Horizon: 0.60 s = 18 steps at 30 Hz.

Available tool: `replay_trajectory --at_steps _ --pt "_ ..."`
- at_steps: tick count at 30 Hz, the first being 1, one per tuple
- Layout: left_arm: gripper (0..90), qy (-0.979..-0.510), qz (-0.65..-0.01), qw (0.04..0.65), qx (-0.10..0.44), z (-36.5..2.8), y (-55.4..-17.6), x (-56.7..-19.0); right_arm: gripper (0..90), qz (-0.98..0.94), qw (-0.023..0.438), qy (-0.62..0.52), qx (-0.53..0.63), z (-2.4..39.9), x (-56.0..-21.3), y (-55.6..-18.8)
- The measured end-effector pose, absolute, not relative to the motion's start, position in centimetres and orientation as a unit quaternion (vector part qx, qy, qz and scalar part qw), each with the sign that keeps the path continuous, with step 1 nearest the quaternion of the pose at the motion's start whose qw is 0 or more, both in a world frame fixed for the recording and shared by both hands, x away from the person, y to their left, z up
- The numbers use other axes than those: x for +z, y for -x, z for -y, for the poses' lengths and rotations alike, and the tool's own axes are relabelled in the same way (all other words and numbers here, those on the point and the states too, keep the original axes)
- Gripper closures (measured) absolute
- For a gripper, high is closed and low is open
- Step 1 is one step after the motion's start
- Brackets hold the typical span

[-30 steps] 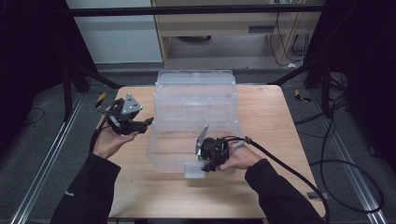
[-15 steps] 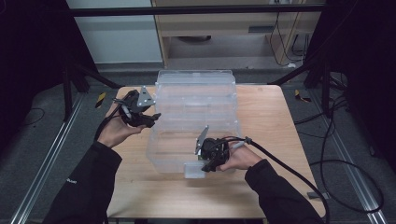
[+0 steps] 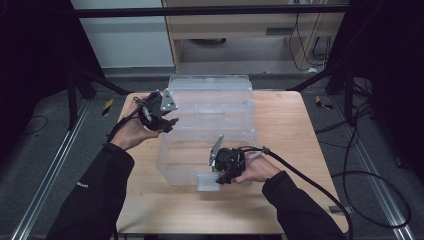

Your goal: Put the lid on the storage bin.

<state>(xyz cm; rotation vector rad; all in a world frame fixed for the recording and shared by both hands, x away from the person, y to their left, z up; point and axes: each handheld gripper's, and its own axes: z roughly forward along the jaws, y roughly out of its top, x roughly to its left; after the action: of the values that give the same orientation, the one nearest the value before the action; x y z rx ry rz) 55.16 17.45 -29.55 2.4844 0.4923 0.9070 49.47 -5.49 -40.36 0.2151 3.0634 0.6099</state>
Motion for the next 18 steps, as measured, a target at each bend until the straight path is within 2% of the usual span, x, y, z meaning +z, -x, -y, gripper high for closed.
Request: replay_trajectory --at_steps 18 --pt "38.9 -0.912 -0.132 0.200 0.334 -16.0 -56.5 -29.3 66.6 -0.978 0.006 -0.069 0.195 5.5 -40.4 -49.5"
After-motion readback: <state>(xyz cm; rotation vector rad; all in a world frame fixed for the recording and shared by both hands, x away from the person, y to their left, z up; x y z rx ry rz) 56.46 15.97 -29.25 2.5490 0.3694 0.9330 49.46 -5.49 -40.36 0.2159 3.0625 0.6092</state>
